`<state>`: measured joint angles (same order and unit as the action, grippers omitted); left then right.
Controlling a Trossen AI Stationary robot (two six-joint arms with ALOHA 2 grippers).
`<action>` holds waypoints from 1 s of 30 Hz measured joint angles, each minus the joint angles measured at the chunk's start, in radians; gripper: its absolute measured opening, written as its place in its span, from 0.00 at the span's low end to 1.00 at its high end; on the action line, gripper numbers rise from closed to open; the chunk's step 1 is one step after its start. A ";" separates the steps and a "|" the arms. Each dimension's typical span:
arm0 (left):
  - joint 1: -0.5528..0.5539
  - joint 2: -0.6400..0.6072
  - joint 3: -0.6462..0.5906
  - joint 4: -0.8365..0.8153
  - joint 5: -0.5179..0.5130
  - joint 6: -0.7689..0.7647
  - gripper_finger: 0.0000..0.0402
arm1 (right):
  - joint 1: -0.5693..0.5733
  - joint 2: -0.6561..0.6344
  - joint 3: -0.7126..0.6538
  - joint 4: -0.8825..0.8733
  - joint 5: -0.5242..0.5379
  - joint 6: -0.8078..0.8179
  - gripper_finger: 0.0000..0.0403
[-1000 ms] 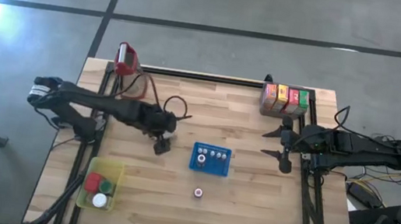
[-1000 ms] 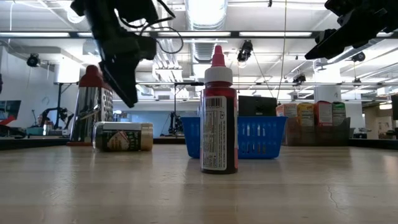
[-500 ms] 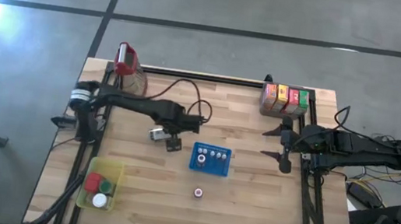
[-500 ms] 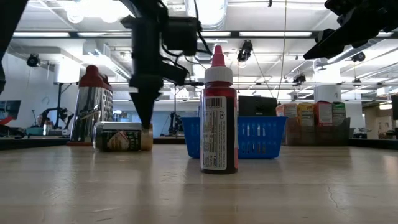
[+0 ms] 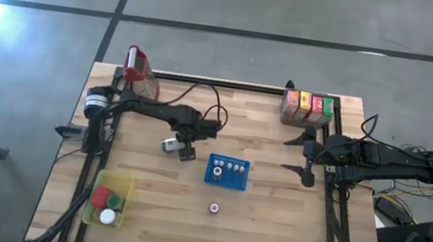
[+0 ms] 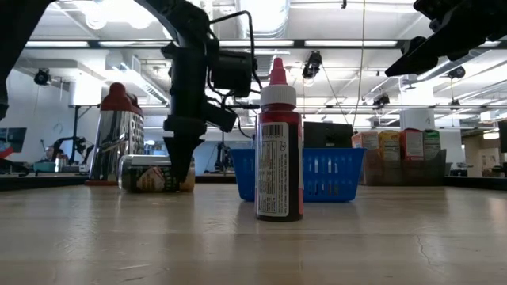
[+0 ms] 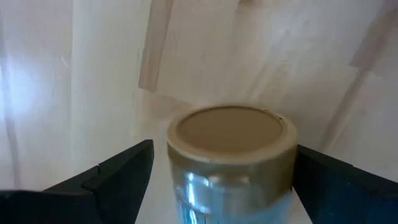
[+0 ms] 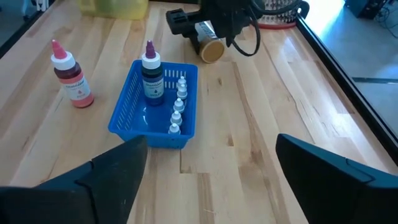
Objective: Pick & Place Kitchen Items
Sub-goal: Put the golden seasoning bottle into the yellow bin
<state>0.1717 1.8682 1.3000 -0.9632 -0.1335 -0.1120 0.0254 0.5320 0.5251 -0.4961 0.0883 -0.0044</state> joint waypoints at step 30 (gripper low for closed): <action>0.018 -0.278 -0.347 0.580 -0.080 -0.090 0.68 | 0.000 0.000 0.000 0.000 0.000 0.000 0.71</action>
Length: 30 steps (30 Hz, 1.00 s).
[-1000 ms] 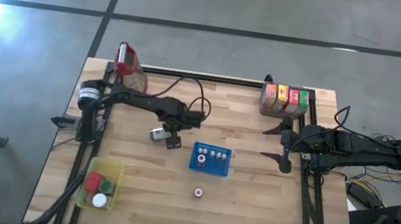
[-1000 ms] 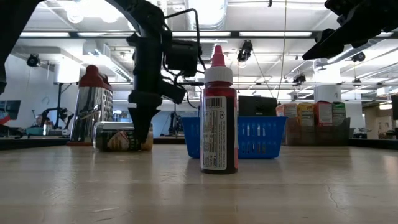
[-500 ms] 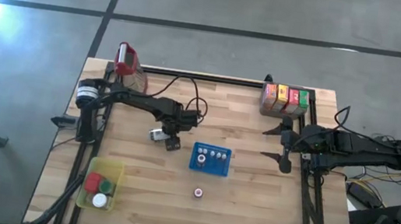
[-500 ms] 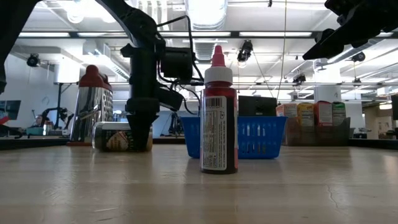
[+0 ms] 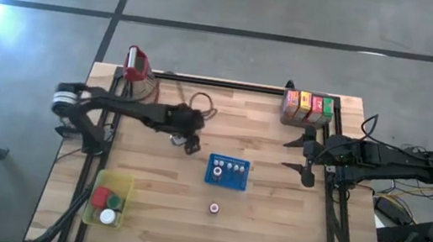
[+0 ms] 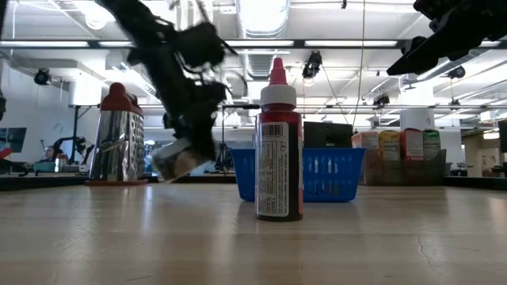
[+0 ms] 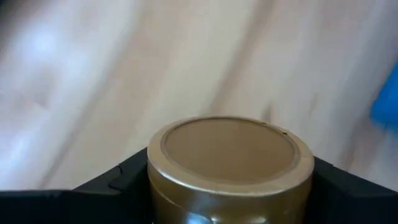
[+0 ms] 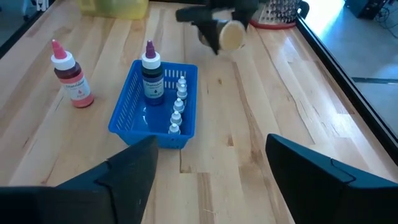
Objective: Pick & Place Kitchen Items
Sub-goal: Put the golden seasoning bottle into the yellow bin
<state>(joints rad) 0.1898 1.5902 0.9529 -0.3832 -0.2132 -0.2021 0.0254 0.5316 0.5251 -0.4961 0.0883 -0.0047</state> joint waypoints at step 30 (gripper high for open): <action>-0.010 -0.189 -0.725 1.407 -0.174 0.019 0.68 | 0.000 0.000 0.000 0.000 0.000 -0.031 0.55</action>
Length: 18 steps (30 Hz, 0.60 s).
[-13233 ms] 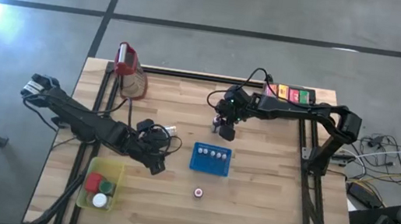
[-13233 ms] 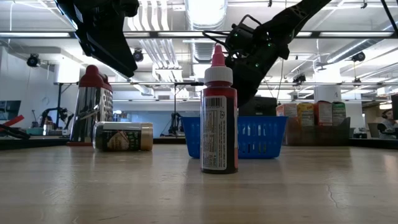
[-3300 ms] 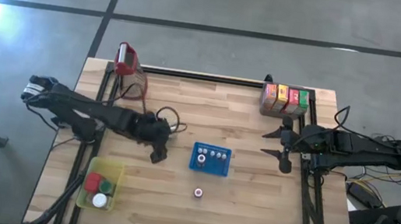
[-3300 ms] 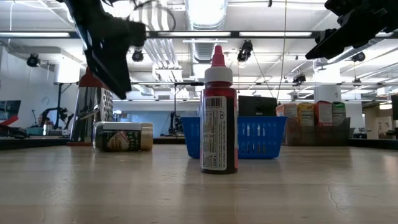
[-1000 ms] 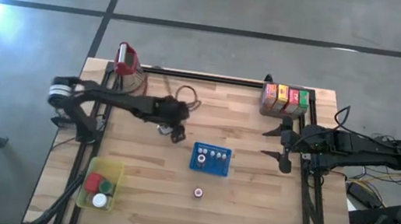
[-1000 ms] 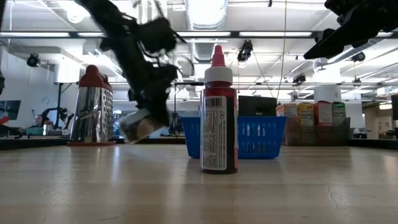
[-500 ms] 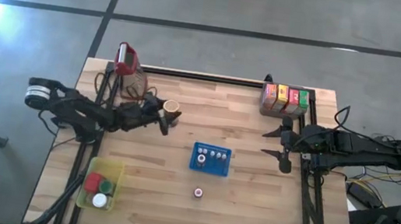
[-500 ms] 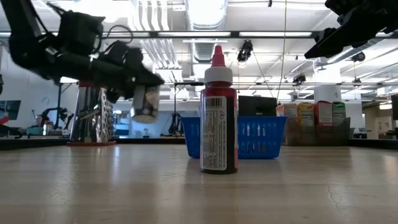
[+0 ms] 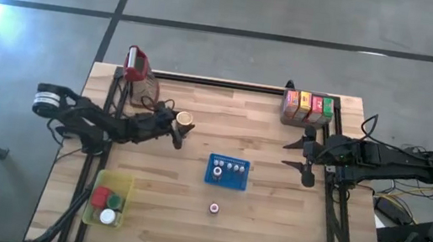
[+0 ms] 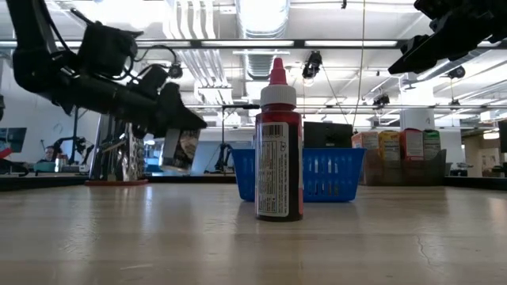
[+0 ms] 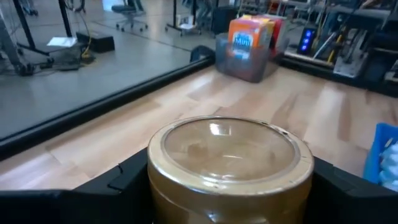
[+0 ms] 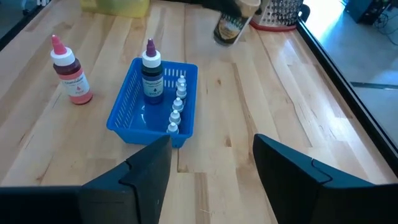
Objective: Pick & Place Kitchen Items
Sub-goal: Put the golden seasoning bottle into the yellow bin
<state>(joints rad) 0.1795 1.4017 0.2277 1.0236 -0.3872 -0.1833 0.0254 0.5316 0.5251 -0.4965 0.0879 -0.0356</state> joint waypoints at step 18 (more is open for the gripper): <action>0.000 0.244 0.075 -0.010 -0.025 -0.063 0.72 | 0.000 0.000 0.000 0.000 0.000 0.000 0.71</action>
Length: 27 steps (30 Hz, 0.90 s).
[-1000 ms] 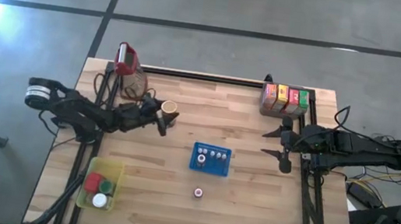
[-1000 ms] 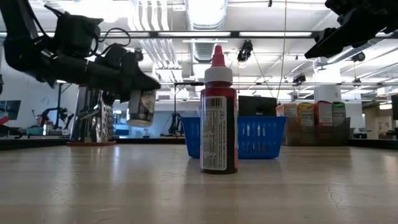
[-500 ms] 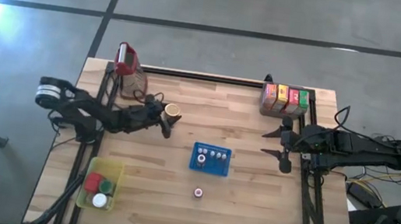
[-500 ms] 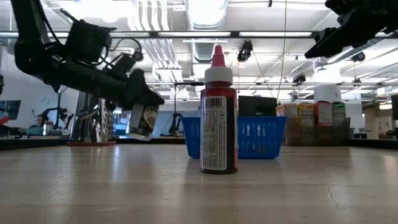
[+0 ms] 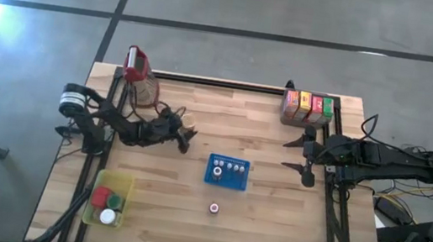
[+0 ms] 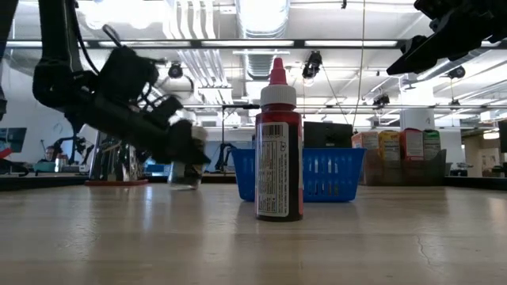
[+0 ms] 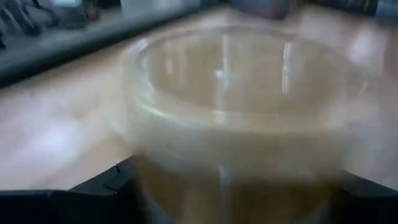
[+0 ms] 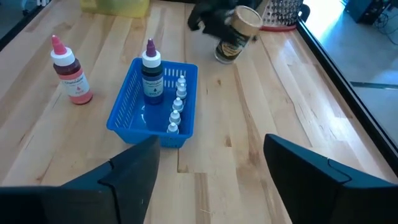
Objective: Pick & Place Kitchen Items
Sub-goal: Put the golden seasoning bottle into the yellow bin
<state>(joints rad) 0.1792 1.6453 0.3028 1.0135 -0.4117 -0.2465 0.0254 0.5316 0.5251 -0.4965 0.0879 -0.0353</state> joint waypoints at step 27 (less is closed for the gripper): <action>0.000 -0.164 0.003 -0.188 0.195 -0.036 0.74 | 0.000 0.000 0.000 0.000 0.000 -0.001 0.90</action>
<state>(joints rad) 0.1795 1.4810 0.3061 0.8251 -0.2167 -0.2825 0.0254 0.5317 0.5251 -0.4965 0.0879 -0.0367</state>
